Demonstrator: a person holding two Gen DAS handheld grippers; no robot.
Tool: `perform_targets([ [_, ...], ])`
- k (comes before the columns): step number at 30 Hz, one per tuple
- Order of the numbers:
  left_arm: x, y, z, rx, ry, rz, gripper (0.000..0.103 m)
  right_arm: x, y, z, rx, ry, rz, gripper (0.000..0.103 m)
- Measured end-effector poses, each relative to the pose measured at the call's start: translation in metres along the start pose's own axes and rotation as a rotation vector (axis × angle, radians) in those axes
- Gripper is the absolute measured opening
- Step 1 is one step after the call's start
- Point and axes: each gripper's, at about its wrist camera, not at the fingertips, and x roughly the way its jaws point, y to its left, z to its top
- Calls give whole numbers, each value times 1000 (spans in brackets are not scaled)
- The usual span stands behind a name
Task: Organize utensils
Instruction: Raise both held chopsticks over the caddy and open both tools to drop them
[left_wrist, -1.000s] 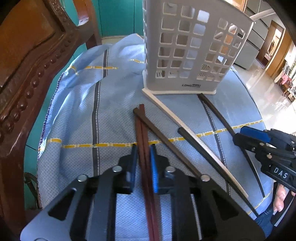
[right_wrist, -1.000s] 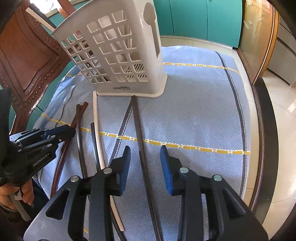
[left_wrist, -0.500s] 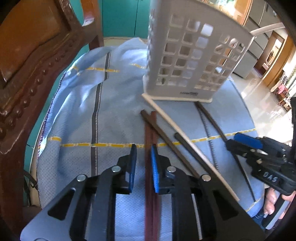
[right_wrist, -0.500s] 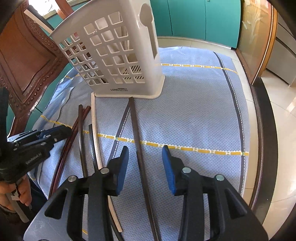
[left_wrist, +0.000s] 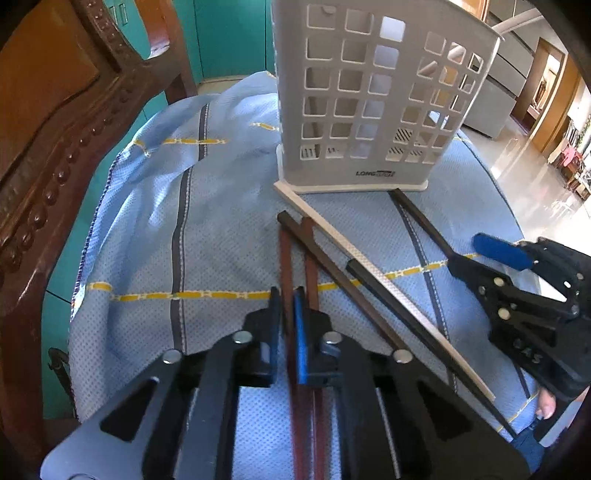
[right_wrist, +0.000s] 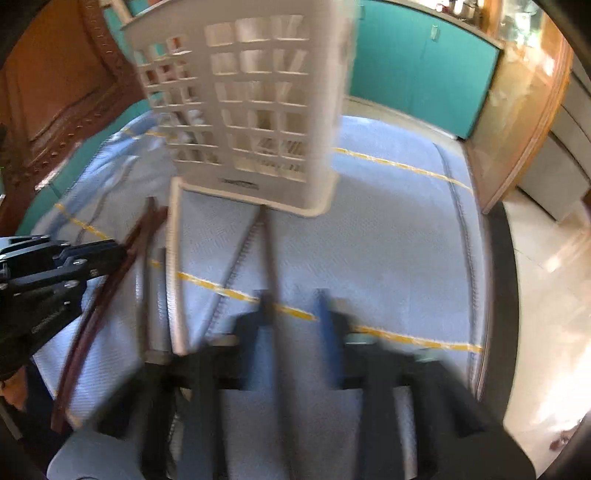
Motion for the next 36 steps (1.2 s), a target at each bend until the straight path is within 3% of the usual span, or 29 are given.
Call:
perform_targets([
  [4, -25, 5, 3, -33, -93, -23, 7, -11, 0, 2, 15, -39, 68, 6],
  [15, -148, 31, -3, -87, -438, -143, 7, -136, -34, 5, 32, -454, 256, 6],
  [21, -199, 27, 6, -59, -534, -124, 7, -177, -50, 17, 68, -556, 281, 6],
  [28, -250, 19, 46, -13, -618, -120, 7, -225, -52, 76, 77, -653, 320, 6],
  [32, -278, 22, 73, -17, -657, -186, 7, -242, -49, 101, 105, -694, 335, 6],
  [36, -304, 31, 85, -50, -752, -263, 7, -251, -55, 112, 164, -768, 341, 6],
])
